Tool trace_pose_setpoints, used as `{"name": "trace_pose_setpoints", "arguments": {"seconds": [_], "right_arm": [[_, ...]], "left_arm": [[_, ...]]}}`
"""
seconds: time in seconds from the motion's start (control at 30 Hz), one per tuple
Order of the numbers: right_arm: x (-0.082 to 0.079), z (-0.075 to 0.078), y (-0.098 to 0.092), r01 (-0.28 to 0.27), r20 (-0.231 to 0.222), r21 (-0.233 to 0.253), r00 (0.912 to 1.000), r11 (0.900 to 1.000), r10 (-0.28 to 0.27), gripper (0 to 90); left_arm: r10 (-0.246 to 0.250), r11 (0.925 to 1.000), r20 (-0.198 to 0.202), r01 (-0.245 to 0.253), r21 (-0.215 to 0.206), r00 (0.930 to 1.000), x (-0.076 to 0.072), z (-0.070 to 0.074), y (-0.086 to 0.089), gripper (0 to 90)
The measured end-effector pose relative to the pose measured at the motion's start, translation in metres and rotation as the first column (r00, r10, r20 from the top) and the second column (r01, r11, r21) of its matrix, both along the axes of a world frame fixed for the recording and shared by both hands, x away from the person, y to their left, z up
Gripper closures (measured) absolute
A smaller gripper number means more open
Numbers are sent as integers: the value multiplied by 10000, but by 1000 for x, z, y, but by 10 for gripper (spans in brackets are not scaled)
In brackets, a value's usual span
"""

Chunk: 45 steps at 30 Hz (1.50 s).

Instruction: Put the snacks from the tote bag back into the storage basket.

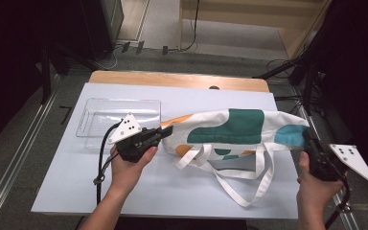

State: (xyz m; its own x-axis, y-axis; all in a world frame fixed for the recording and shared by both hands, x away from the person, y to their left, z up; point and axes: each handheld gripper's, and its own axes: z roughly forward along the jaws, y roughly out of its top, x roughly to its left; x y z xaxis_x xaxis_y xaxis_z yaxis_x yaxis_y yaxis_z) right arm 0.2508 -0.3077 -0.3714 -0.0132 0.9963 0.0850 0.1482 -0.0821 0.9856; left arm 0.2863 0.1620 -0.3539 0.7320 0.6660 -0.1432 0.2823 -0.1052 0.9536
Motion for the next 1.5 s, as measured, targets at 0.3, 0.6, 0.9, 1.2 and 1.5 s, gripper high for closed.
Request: {"name": "trace_pose_setpoints", "arguments": {"seconds": [0.3,0.6,0.9,1.2,1.5], "right_arm": [[16,-25,-5,-1374,-1183,1070,9816,9847,1498,510],[-25,-64,-8,-1154,-1554,1482,9781,9822,1384,492],[-26,-68,23,-3521,-1493,2075,9107,9127,3852,581],[-56,-74,25,-3894,-1694,2660,8817,8818,4404,457],[-55,-81,47,-3554,-2491,2034,8823,9123,3993,895]], "left_arm": [[1276,9909,-587,-1247,511,9901,22,-15,-9,884],[1770,9829,-794,-1721,649,9810,32,-22,-11,881],[2048,9777,-900,-1993,664,9746,36,-25,-12,875],[2094,9763,-810,-2039,721,9745,37,-25,-12,865],[1936,9797,-674,-1893,653,9788,31,-20,-14,813]]}}
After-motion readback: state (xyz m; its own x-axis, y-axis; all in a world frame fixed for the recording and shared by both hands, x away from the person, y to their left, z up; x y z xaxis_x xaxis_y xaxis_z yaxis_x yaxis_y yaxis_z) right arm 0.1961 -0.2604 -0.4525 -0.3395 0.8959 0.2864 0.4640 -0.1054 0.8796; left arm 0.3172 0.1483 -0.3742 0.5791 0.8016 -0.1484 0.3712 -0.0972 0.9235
